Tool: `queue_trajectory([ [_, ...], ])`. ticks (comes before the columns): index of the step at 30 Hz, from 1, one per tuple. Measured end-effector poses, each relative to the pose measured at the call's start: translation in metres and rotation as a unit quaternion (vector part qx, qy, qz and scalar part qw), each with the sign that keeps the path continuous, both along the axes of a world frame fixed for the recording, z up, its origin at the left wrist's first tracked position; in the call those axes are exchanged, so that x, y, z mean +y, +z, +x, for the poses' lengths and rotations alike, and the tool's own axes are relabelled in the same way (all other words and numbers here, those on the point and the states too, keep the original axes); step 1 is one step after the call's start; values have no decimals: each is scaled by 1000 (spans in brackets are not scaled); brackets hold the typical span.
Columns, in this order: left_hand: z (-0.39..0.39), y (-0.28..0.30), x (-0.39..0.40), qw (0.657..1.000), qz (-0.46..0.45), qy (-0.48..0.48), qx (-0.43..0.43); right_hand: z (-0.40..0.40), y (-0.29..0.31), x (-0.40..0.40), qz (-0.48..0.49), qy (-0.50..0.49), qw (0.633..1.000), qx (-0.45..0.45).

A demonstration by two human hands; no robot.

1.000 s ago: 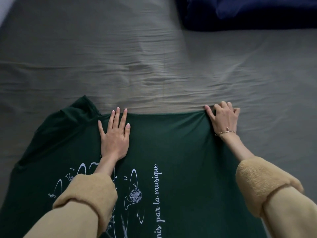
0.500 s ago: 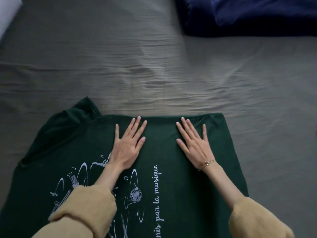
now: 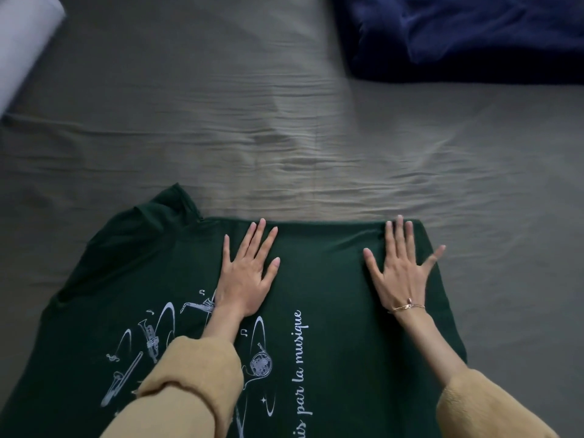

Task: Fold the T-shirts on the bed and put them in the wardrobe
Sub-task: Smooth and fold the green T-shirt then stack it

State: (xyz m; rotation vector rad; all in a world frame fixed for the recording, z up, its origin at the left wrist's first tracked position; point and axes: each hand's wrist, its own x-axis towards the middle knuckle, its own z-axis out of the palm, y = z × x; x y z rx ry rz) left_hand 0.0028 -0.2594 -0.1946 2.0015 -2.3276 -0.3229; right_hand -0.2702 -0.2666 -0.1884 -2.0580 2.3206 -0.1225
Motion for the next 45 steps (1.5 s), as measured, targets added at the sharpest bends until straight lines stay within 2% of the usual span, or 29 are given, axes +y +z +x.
queue_trajectory([
  [3,0,7,-3,999,8,-12,39,43,2,-6,-28,121,992,-26],
  [5,6,12,-2,996,-18,2,84,80,2,-9,-36,196,979,-42],
  [9,65,23,-1,971,-167,141,93,158,14,-25,6,286,955,-82],
  [11,113,35,-11,947,-198,243,68,191,20,-39,49,293,947,-123],
  [13,164,45,-27,935,-127,329,43,219,25,-60,103,264,947,-151],
  [15,216,50,-40,921,7,387,41,248,32,-86,125,219,948,-193],
  [17,247,52,-52,912,132,378,94,270,38,-110,147,197,943,-226],
  [20,263,56,-60,875,235,383,182,294,41,-133,236,168,912,-289],
  [21,263,56,-60,856,248,403,209,297,40,-139,264,147,905,-301],
  [24,256,53,-56,848,254,405,230,299,34,-150,336,90,871,-346],
  [27,261,56,-59,841,265,396,255,302,36,-153,368,12,780,-506],
  [28,264,57,-57,842,282,377,262,300,35,-155,375,-16,762,-529],
  [30,276,50,-57,835,306,358,284,297,31,-158,379,-60,756,-530],
  [33,269,56,-60,770,357,342,404,298,28,-159,394,-84,757,-514],
  [36,254,71,-69,753,389,324,419,302,27,-158,399,-60,774,-488],
  [39,252,69,-73,734,345,375,449,301,24,-159,401,-74,771,-489],
  [41,252,66,-70,716,318,377,494,299,24,-162,409,-100,744,-520],
  [43,254,62,-69,679,298,366,562,298,25,-162,411,-109,723,-544],
  [45,257,65,-71,639,292,366,610,297,25,-163,420,-93,718,-547],
])
